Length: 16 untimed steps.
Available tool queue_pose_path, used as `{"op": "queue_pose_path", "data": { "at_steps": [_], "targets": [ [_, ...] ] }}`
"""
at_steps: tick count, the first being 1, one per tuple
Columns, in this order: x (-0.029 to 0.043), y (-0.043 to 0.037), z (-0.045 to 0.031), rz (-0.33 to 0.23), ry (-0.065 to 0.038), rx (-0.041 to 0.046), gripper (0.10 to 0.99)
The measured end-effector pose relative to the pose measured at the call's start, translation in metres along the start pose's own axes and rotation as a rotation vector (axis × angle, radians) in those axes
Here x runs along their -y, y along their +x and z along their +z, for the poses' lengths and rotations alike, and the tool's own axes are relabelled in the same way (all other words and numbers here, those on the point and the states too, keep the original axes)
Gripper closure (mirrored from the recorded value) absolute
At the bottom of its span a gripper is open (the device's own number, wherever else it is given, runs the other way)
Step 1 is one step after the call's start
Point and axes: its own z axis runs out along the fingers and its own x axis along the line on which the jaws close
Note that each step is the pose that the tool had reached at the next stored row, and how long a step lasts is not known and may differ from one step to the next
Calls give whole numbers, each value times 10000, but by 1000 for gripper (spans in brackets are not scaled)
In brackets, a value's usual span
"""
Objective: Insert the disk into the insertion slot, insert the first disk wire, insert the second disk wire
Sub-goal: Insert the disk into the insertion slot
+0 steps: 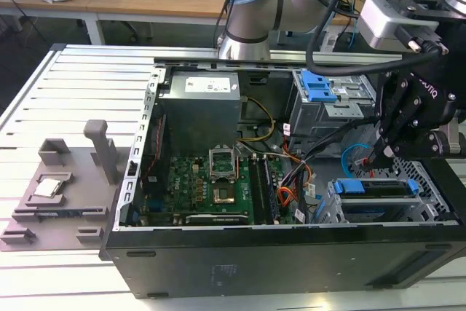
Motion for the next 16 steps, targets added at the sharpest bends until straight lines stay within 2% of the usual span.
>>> {"op": "queue_pose_path", "data": {
  "at_steps": [3, 6, 11, 16],
  "targets": [
    [31, 0, 1, 0, -4, 3, 980],
    [136, -3, -3, 0, -37, 0, 980],
    [173, -2, 35, 0, -52, -1, 980],
    [217, -1, 146, 0, -59, -1, 980]
  ]
}}
